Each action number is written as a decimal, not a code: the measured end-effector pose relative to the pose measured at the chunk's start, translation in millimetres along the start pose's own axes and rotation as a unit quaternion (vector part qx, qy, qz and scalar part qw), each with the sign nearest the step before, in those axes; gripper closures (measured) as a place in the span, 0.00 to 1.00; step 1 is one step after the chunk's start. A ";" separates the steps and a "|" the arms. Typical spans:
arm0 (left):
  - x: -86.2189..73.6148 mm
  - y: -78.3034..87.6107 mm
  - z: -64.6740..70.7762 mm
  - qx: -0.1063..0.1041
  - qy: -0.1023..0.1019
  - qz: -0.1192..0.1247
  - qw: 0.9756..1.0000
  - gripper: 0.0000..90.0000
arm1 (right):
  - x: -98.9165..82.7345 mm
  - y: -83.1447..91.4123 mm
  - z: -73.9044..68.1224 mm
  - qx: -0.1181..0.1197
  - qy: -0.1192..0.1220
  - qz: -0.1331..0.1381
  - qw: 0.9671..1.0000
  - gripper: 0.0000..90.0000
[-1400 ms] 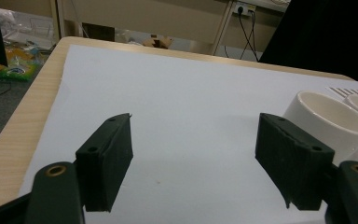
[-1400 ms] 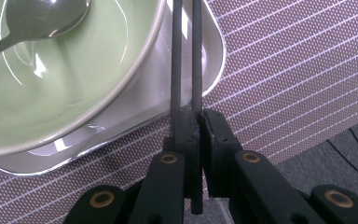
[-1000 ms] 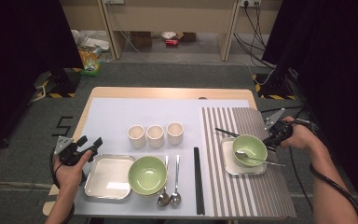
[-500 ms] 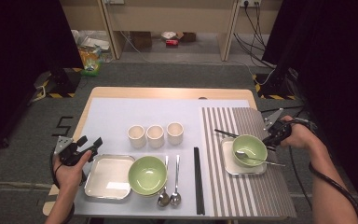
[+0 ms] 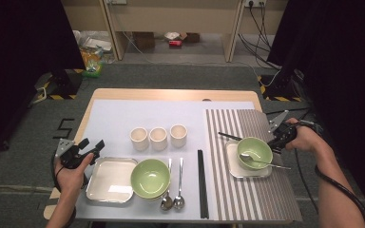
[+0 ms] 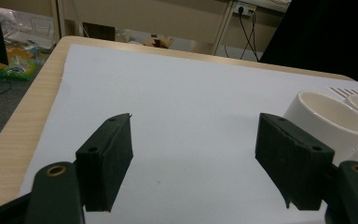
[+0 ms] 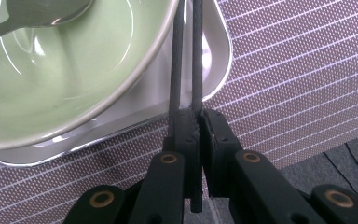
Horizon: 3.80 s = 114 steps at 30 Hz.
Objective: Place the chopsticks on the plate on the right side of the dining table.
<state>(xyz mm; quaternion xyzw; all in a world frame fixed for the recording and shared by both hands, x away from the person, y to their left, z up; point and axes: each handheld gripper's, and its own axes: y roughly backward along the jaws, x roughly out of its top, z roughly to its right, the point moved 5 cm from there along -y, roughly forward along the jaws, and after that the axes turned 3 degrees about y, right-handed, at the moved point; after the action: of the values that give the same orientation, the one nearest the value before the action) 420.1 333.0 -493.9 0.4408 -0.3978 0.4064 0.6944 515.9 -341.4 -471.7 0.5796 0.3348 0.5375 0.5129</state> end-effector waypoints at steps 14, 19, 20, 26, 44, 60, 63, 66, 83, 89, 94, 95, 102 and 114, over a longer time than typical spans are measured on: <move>-0.2 -0.2 0.1 0.001 0.001 0.000 1.000 0.29 | 0.9 -0.5 -0.4 0.004 0.001 -0.001 1.000 0.95; -0.3 -0.3 0.1 0.001 0.001 0.000 1.000 0.29 | 1.1 -0.4 -0.6 0.002 -0.002 -0.002 1.000 0.95; -0.3 -0.2 0.1 0.001 0.001 0.000 1.000 0.29 | 1.2 -0.4 -0.5 0.002 -0.001 -0.002 1.000 0.95; -0.6 -0.5 0.1 0.001 0.000 -0.001 1.000 0.29 | 1.9 0.9 -1.1 0.005 -0.005 -0.005 1.000 0.95; -0.4 -0.5 0.1 0.001 0.000 0.000 1.000 0.29 | 3.3 1.4 0.3 0.007 0.011 -0.005 1.000 0.93; -0.4 -0.5 0.3 0.001 0.000 0.000 1.000 0.29 | 5.8 11.1 3.0 -0.003 -0.008 0.014 1.000 0.92; -0.1 -0.1 0.2 0.000 0.000 0.000 1.000 0.29 | 8.3 14.3 4.4 -0.008 -0.022 0.019 1.000 0.94; 0.1 0.0 -0.2 0.001 0.000 0.000 1.000 0.29 | 10.7 16.0 4.8 -0.011 -0.037 0.026 0.999 0.98; 1.0 0.9 -1.1 0.001 0.001 0.002 1.000 0.29 | 36.9 18.1 11.8 -0.026 -0.240 0.051 0.969 1.00; 2.0 2.2 -2.7 0.002 0.002 0.004 1.000 0.29 | 48.4 18.3 16.6 -0.031 -0.287 0.053 0.956 1.00; 2.6 2.9 -3.2 0.002 0.002 0.005 1.000 0.29 | 53.9 19.6 19.8 -0.040 -0.310 0.049 0.949 1.00; 2.6 2.9 -3.2 0.002 0.002 0.005 1.000 0.30 | 53.9 19.6 19.8 -0.040 -0.310 0.049 0.949 1.00; 2.7 2.7 -2.6 0.000 0.002 0.004 1.000 0.29 | 61.6 20.9 22.2 -0.061 -0.365 0.035 0.928 1.00; 3.9 4.2 -4.0 0.002 0.004 0.008 1.000 0.30 | 80.1 19.4 25.5 -0.076 -0.432 0.034 0.898 1.00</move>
<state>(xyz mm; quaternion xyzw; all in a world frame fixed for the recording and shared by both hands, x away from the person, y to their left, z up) 418.4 338.7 -490.3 0.4379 -0.3977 0.4142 0.6917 553.2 -277.0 -428.1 0.7249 0.0184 0.2748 0.6314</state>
